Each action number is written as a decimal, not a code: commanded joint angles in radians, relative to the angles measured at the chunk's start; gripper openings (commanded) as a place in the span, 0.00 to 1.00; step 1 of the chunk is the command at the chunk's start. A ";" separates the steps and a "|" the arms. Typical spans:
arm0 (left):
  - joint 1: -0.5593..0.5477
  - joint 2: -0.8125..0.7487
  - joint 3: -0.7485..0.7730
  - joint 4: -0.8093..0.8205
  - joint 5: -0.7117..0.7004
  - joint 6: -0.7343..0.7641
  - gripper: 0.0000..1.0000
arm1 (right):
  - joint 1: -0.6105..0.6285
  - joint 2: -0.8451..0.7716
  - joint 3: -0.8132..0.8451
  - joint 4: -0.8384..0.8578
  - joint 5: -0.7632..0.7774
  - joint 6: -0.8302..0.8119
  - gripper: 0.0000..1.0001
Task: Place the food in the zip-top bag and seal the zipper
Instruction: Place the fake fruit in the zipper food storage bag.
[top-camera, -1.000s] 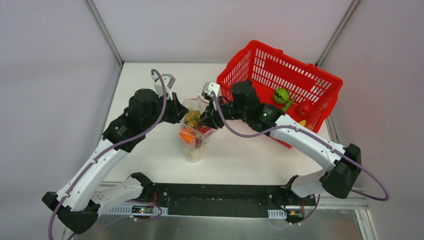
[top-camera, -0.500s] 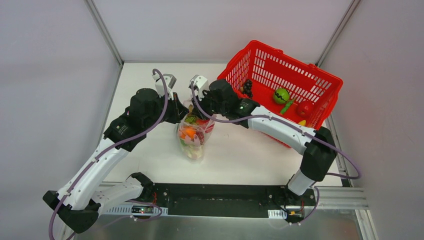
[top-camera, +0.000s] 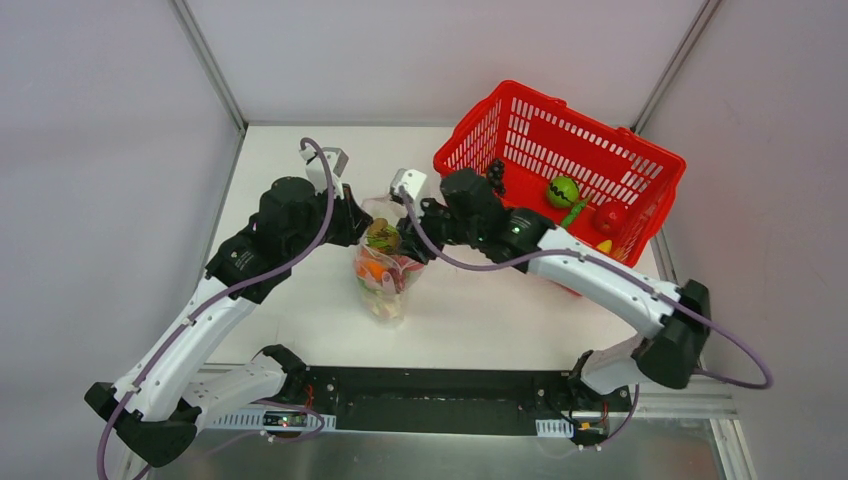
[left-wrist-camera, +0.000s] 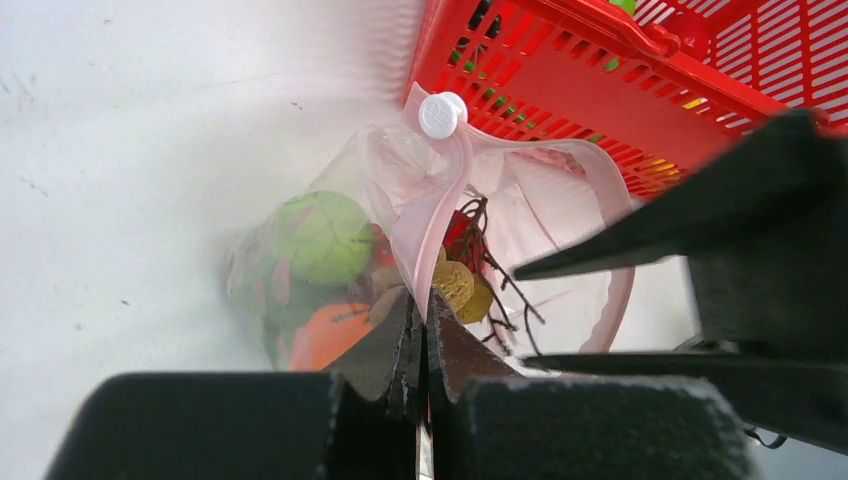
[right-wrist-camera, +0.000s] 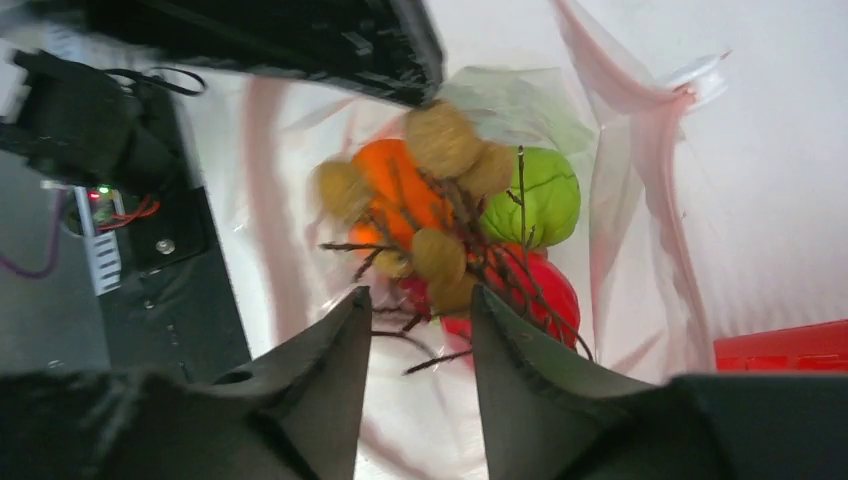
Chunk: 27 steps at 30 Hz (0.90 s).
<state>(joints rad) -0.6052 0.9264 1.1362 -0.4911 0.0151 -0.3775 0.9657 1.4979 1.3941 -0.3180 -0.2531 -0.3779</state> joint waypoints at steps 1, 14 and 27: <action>0.000 -0.021 0.054 0.011 -0.048 0.009 0.00 | 0.003 -0.170 -0.072 0.176 -0.063 0.043 0.46; 0.000 -0.008 0.066 0.007 0.007 0.007 0.00 | 0.001 -0.044 -0.057 0.372 0.069 0.235 0.38; 0.000 -0.017 0.082 -0.011 -0.009 0.024 0.00 | 0.002 0.082 -0.025 0.324 0.109 0.223 0.26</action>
<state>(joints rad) -0.6048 0.9276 1.1698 -0.5381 -0.0006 -0.3744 0.9661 1.6459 1.3231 -0.0128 -0.1375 -0.1390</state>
